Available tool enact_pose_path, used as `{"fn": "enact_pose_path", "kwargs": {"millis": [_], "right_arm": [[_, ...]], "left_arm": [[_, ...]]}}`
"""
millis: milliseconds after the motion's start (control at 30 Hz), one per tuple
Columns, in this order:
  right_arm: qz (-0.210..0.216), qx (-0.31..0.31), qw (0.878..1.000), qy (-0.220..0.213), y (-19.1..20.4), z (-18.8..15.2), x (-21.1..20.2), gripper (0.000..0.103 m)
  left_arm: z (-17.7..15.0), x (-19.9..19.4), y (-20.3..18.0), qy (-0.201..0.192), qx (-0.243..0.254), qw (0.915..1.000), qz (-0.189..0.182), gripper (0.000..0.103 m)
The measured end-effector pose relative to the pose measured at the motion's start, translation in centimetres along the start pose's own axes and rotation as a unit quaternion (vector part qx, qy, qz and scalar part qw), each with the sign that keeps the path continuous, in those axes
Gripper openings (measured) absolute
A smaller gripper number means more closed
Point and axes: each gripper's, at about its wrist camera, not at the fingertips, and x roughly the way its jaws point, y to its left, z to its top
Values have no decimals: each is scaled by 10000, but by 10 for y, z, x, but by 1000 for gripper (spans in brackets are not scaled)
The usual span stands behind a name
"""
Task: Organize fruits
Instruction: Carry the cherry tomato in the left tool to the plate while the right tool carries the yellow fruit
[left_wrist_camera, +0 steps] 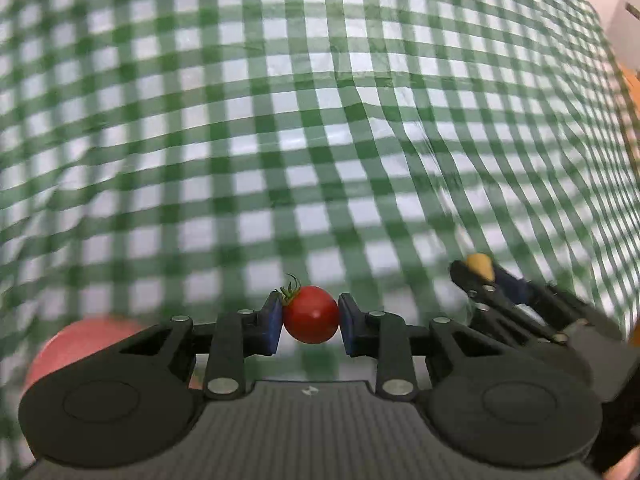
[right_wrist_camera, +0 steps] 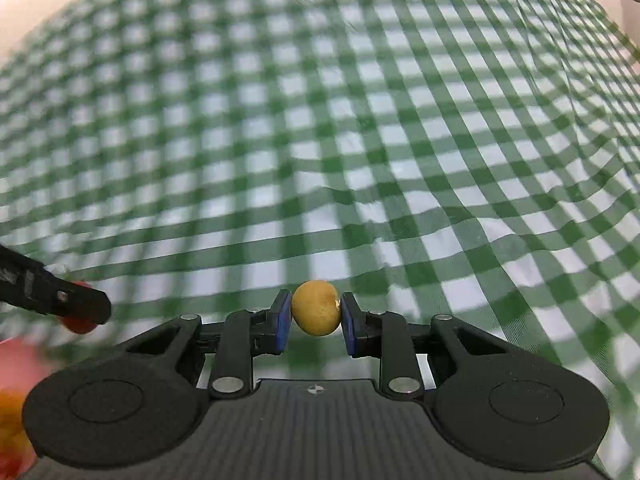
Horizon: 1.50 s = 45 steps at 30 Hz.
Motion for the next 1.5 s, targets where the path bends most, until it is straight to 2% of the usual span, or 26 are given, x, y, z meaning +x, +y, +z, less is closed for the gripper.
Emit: {"fn": "enact_pose_path", "kwargs": {"millis": [167,300,500,600,700,933,1167,1500], "right_arm": [[519,-372,9974,344,34,-37,-108,27],[979,-495,9927,491,66,-50,-163,27],[1548,-1019,9826,124,116,-51,-211,27],[1707,-1341,9762,2,133,-56,-230,27],[1747,-1567,9720,49,143,-63,-241,27],[1609,-1558,9744,-170,147,-67,-266,27],[1690,-1753,9695,-280,158,-72,-277,27],[1705,-1773,9689,-264,159,-73,-279,27]], "left_arm": [[-75,-82,18,136,-181,9997,65,33],[-121,-138,40,104,-500,9984,243,33],[-174,-204,70,-164,-954,9931,667,33],[-193,-234,91,-348,-1214,9883,855,33],[-207,-254,105,-504,-1453,9843,872,33],[-215,-265,99,-658,-1478,9839,766,33],[-227,-274,100,-709,-1573,9800,989,33],[-229,-273,98,-665,-1548,9806,1000,33]]}}
